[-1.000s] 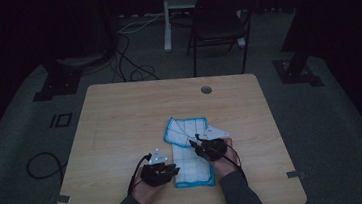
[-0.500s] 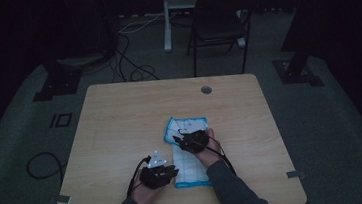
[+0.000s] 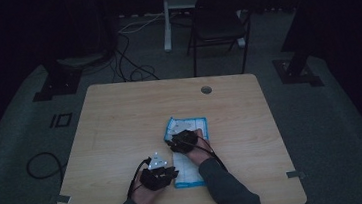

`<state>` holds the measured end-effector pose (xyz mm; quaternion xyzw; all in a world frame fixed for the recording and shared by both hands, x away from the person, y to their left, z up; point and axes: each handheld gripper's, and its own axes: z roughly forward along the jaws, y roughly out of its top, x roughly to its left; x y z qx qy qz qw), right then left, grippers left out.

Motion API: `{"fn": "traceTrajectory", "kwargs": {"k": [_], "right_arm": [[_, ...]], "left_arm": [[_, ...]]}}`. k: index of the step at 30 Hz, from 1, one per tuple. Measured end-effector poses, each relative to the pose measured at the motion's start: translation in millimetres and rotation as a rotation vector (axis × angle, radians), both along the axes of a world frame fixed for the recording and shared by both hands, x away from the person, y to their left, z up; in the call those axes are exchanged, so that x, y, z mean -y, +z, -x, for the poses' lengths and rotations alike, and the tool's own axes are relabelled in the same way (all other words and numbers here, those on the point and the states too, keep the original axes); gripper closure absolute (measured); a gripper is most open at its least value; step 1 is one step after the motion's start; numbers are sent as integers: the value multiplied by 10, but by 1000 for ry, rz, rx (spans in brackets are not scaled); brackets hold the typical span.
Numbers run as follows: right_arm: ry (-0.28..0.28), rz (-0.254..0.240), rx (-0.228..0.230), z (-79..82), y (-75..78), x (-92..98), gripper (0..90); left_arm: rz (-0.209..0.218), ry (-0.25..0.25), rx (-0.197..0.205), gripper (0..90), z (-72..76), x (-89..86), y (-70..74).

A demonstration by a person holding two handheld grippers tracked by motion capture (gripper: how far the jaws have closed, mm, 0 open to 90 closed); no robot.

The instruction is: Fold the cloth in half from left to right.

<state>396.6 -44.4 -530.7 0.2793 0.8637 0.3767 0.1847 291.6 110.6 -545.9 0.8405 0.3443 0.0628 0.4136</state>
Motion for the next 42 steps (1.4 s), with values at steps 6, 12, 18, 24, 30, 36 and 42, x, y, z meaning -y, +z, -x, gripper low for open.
{"fn": "traceTrajectory", "kwargs": {"k": [6,12,18,24,30,36,42], "right_arm": [[-3,39,-4,-18,-60,-24,602],[-10,72,9,-26,-90,-38,654],[-36,36,-5,-41,-71,10,797],[-52,-20,-32,-66,-19,88,826],[-84,-57,-29,-96,42,161,854],[-131,-101,-29,-146,122,313,867],[-172,-120,-12,-208,210,458,867]], "left_arm": [[7,3,0,746,4,-2,-6],[7,5,-3,745,6,-4,-6],[12,7,-8,746,2,-9,-7],[13,8,-9,746,2,-8,-8],[15,8,-10,746,6,-7,-8],[23,9,-16,746,2,-11,-10],[22,5,-15,745,5,-12,-10]]}}
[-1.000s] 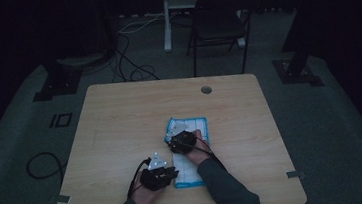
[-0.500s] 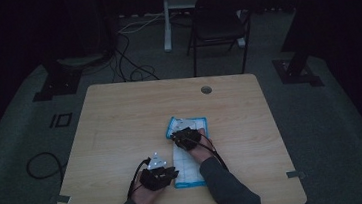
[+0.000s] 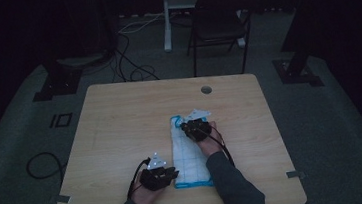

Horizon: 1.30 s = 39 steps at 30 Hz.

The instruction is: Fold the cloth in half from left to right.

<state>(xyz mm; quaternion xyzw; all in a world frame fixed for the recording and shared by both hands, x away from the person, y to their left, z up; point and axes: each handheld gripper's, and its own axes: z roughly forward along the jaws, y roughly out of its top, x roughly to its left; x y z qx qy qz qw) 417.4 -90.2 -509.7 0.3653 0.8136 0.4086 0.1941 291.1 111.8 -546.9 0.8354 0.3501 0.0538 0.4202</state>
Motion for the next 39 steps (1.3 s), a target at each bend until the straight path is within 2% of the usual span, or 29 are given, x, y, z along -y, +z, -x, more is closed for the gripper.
{"fn": "traceTrajectory", "kwargs": {"k": [9,15,20,24,28,29,32,35,39], "right_arm": [[-80,-3,16,-134,120,252,870],[-132,-3,16,-192,136,413,871],[-156,3,3,-219,104,489,871],[-187,9,-18,-248,21,574,860],[-238,80,-28,-287,-98,622,800],[-238,80,-28,-287,-98,622,800],[-286,85,-55,-318,-142,726,757],[-274,65,-54,-278,-121,762,713],[-236,50,-44,-175,-92,758,700]], "left_arm": [[2,-5,-3,748,4,-2,0],[3,-6,-7,750,11,-4,0],[3,-7,-7,750,15,-4,0],[4,-9,-8,748,21,-4,1],[3,-11,-4,733,29,0,1],[4,-13,-5,733,33,1,1],[9,-18,-5,714,36,-3,1],[22,-17,-7,702,29,-9,6],[39,-12,-3,692,3,-21,32]]}}
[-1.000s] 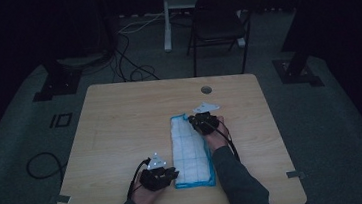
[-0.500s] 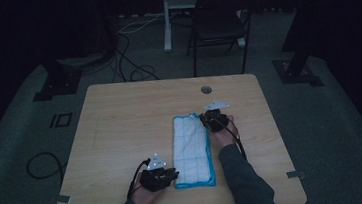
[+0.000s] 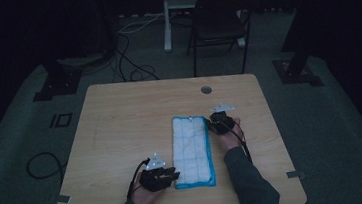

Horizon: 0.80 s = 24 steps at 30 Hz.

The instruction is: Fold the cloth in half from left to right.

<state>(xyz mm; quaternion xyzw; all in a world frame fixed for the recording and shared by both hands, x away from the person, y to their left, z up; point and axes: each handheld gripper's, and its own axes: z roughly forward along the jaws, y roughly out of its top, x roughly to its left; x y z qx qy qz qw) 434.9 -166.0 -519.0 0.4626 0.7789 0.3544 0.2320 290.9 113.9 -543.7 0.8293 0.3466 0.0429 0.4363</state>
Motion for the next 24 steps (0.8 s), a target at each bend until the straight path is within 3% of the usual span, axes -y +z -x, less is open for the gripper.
{"fn": "traceTrajectory", "kwargs": {"k": [11,24], "right_arm": [[18,-15,1,31,0,-23,678],[34,-20,-9,24,-20,-52,663]], "left_arm": [[-5,47,54,680,-277,-53,194],[-55,93,88,660,-630,-91,203]]}}
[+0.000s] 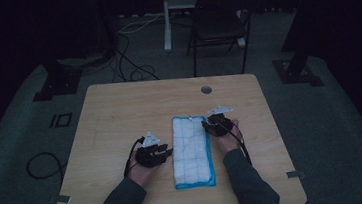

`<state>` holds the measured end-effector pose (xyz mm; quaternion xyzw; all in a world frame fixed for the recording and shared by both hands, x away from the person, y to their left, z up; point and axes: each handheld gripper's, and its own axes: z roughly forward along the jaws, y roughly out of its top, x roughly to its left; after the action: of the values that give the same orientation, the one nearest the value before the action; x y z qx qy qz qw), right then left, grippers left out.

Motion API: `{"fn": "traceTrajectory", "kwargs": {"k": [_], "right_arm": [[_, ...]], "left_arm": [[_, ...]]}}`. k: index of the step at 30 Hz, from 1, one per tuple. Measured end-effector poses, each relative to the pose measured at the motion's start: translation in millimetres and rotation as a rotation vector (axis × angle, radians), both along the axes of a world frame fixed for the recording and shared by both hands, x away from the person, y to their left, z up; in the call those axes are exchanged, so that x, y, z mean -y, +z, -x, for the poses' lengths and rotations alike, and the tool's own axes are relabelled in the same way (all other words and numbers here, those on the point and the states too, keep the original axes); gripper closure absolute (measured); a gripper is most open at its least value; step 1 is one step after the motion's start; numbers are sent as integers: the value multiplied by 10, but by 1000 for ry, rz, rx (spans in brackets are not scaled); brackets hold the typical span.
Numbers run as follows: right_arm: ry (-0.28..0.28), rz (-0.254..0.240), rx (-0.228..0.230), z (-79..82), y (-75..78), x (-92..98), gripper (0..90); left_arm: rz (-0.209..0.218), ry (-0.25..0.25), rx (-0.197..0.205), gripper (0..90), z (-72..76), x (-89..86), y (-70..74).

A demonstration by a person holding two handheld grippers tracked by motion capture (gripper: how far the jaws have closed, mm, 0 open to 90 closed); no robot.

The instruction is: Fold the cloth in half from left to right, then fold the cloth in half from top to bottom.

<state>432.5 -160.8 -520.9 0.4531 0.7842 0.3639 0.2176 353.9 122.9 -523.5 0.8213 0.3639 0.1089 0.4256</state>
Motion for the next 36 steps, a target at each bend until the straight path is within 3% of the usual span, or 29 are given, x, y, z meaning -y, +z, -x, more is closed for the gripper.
{"fn": "traceTrajectory", "kwargs": {"k": [20,36], "right_arm": [[4,-4,5,-6,26,27,655],[-5,-15,3,-62,56,19,641]], "left_arm": [[-10,47,22,639,-399,-16,66],[9,109,21,624,-712,-20,111]]}}
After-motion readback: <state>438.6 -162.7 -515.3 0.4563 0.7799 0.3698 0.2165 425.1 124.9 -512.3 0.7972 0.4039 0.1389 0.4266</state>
